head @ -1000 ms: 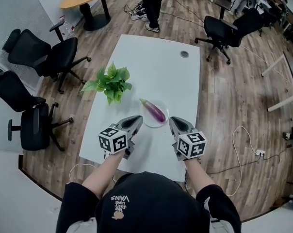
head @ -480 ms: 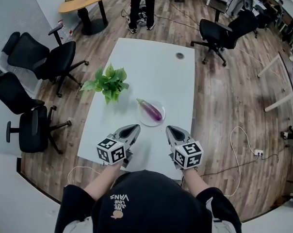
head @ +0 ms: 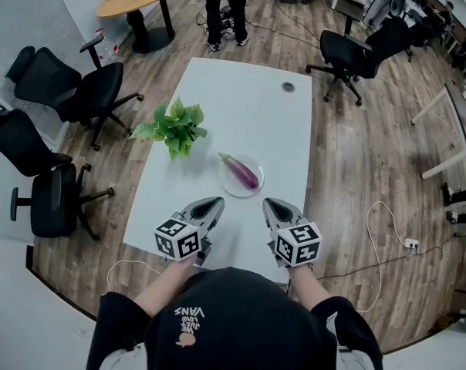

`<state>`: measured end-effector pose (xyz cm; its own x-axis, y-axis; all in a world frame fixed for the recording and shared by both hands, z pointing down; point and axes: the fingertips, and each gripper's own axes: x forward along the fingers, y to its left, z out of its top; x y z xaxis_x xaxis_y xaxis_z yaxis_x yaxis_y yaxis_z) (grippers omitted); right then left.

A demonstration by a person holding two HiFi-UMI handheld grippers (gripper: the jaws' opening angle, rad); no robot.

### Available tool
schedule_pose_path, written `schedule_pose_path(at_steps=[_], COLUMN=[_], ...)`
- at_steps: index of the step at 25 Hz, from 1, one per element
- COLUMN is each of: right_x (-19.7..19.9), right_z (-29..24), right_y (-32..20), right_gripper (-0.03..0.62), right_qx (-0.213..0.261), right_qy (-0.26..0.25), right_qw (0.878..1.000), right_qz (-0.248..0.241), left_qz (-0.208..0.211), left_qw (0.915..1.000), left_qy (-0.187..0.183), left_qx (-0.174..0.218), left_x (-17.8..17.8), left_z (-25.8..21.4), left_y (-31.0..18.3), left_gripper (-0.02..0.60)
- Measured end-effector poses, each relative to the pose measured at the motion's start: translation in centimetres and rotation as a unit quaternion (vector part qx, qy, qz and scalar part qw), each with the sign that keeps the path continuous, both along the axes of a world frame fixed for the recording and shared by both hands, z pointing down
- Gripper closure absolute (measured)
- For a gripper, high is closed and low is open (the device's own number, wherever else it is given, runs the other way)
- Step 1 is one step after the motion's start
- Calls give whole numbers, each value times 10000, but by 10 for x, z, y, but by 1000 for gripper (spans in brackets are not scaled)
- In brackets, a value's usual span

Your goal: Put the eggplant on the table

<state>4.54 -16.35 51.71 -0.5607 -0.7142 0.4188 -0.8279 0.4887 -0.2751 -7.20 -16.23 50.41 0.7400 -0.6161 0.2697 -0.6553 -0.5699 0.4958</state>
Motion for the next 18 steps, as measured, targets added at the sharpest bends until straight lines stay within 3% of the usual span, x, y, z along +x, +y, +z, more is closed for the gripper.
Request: schedule_pose_path(at_steps=[18], right_x=[-3], right_z=[1], right_y=[-4], right_gripper=[576], right_qx=[19], right_qy=[20], right_qw=[10000], right_qz=[-9], left_qz=[-135], left_qw=[9999], left_qy=[50], left_qx=[-29], left_x=[-6], left_z=[4], left_y=[-2], left_gripper=[571])
